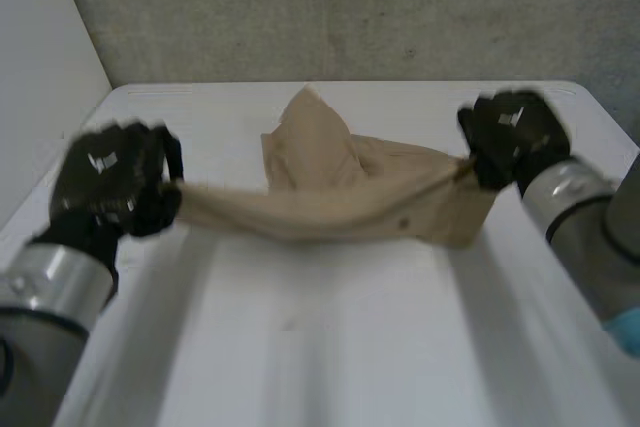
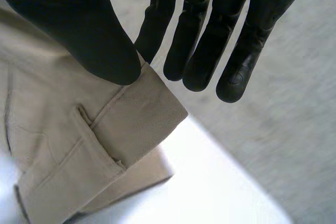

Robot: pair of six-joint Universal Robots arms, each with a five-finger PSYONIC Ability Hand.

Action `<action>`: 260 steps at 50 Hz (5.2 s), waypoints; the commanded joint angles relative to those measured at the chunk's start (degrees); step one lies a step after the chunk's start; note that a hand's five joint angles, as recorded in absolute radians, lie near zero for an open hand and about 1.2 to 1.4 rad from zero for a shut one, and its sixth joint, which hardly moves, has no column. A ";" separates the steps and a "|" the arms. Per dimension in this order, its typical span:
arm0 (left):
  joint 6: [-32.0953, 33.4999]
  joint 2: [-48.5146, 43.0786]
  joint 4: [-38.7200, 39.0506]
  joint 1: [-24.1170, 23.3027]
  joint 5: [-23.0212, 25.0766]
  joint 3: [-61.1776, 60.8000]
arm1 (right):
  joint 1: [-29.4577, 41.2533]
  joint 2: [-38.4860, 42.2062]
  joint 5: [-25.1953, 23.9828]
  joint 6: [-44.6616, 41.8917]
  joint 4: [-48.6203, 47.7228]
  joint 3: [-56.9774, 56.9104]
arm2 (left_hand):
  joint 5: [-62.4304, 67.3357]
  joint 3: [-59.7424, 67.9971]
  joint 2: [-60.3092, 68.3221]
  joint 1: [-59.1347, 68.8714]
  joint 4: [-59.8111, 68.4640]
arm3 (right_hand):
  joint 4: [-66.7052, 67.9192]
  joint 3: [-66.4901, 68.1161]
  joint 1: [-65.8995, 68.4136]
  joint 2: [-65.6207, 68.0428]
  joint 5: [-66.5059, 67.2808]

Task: Fold the shorts.

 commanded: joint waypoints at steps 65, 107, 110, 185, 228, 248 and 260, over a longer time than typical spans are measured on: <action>6.39 -34.30 -7.12 -2.82 -0.06 29.45 | -0.64 8.16 4.80 -17.59 1.80 0.83 | 13.96 11.64 11.31 16.15 11.32 | 11.70 11.56 24.72 12.60 12.93; 6.30 14.75 -33.77 -3.53 8.82 3.69 | -1.87 -22.52 -6.19 -24.27 33.97 15.08 | 13.96 11.64 11.31 16.15 11.32 | 11.70 11.56 24.72 12.60 12.93; 6.74 11.77 -29.99 -3.27 8.73 3.86 | -2.40 -21.11 -6.10 -24.36 30.37 14.55 | 13.96 11.64 11.31 16.15 11.32 | 11.70 11.56 24.72 12.60 12.93; 15.88 -50.48 8.78 -3.70 -0.85 50.46 | 2.09 15.20 9.64 -3.02 -13.68 -17.36 | -56.04 -58.36 -58.69 -53.85 -58.68 | -58.30 -58.44 -45.28 -57.40 -57.07; -1.79 -21.99 0.87 -3.53 -0.06 10.19 | -7.85 10.97 -5.14 7.90 -5.84 12.53 | -56.04 -58.36 -58.69 -53.85 -58.68 | -26.93 -27.08 -13.91 -26.03 -25.70; -1.79 -21.99 0.69 -3.70 -0.15 10.02 | -15.66 8.77 -1.09 -1.49 -5.68 9.98 | -56.04 -58.36 -58.69 -53.85 -58.68 | 11.70 11.56 24.72 12.60 12.93; -1.79 -21.73 0.69 -3.70 -0.15 9.75 | -17.02 6.31 -0.74 -16.19 5.93 -0.11 | -56.04 -58.36 -58.69 -53.85 -58.68 | 11.70 11.56 24.72 12.60 12.93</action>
